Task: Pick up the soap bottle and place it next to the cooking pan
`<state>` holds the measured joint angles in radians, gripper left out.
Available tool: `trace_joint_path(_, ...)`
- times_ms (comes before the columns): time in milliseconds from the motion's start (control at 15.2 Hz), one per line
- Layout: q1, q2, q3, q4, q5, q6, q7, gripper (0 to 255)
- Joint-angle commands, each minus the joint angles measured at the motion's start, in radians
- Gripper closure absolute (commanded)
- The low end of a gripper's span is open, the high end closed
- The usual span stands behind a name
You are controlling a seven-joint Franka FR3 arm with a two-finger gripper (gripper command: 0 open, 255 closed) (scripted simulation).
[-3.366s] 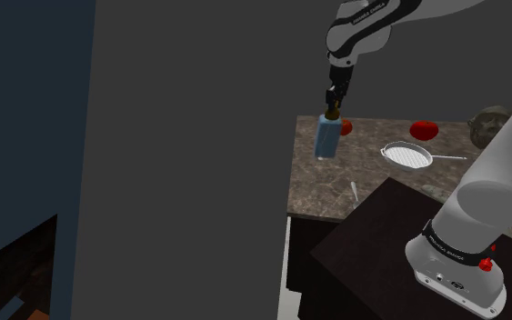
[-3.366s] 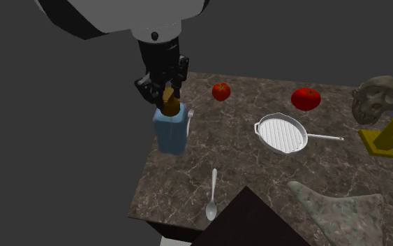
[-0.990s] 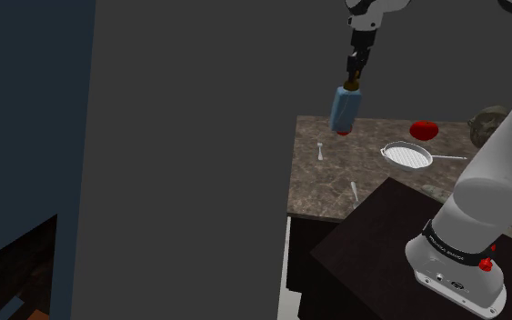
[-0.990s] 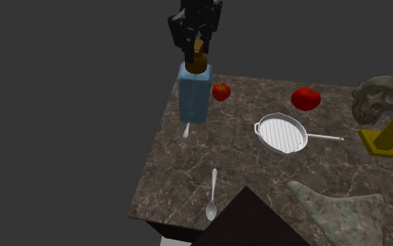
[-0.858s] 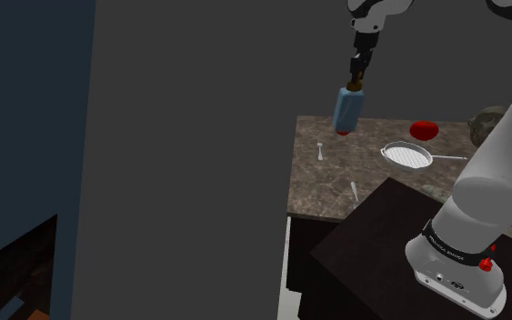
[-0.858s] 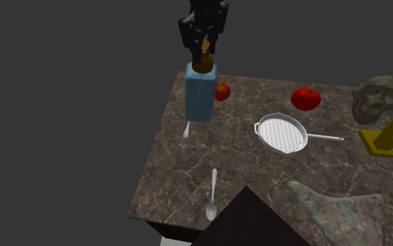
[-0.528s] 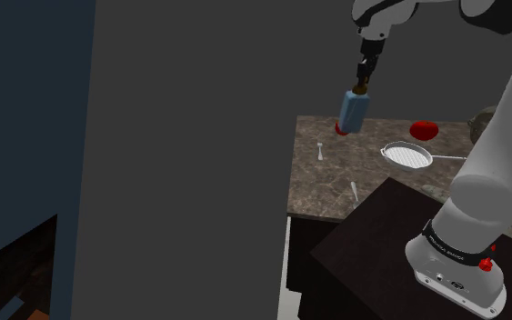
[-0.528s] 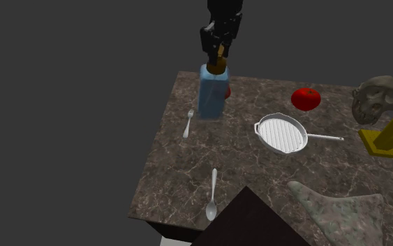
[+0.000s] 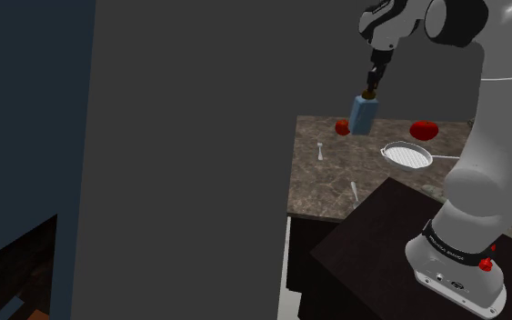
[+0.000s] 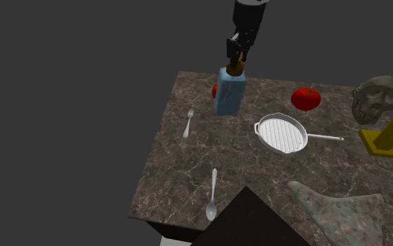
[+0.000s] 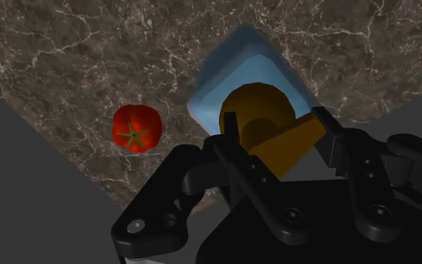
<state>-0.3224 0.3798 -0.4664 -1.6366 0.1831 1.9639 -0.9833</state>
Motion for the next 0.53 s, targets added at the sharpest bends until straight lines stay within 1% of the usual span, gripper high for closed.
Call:
trace_joint_path(0, -0.039, 0.061, 0.001, 0.052, 0.028, 0.004, -0.041, 255)
trace_joint_path(264, -0.124, 0.191, 0.010, 0.183, 0.078, -0.007, -0.109, 255)
trace_joint_path(462, -0.193, 0.298, 0.023, 0.307, 0.110, -0.028, -0.148, 255)
